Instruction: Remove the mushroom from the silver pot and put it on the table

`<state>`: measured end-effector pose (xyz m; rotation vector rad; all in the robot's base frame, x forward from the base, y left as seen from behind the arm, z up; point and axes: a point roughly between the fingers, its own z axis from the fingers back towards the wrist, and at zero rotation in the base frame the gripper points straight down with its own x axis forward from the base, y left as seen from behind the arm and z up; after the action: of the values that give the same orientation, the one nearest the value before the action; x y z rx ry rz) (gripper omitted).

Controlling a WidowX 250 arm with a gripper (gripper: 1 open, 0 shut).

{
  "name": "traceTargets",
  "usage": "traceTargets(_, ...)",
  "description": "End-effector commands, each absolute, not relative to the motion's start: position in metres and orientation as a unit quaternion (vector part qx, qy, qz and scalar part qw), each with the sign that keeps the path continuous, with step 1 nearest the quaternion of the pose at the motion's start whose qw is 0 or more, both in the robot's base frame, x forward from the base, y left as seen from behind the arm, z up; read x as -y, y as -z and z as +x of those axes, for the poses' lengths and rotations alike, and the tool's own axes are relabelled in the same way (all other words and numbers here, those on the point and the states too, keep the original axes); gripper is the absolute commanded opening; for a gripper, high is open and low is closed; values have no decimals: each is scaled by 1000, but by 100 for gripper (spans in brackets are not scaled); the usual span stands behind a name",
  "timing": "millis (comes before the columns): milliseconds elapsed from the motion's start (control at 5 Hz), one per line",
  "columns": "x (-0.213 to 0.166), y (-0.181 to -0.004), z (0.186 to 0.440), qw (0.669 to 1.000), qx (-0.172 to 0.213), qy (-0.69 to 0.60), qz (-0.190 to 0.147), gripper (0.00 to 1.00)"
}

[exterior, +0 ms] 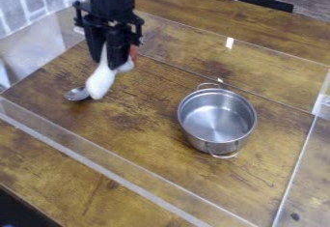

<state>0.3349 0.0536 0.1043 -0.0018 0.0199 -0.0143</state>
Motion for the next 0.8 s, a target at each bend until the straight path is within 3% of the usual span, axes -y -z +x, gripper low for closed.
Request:
traceTargets(0,-59,-105,338,999,7,-31,-8,0)
traceTargets(400,-35,-87,356,1000,2,-19,-18,0)
traceTargets(600,-20,-91,368,1000,8,-18,-22,0)
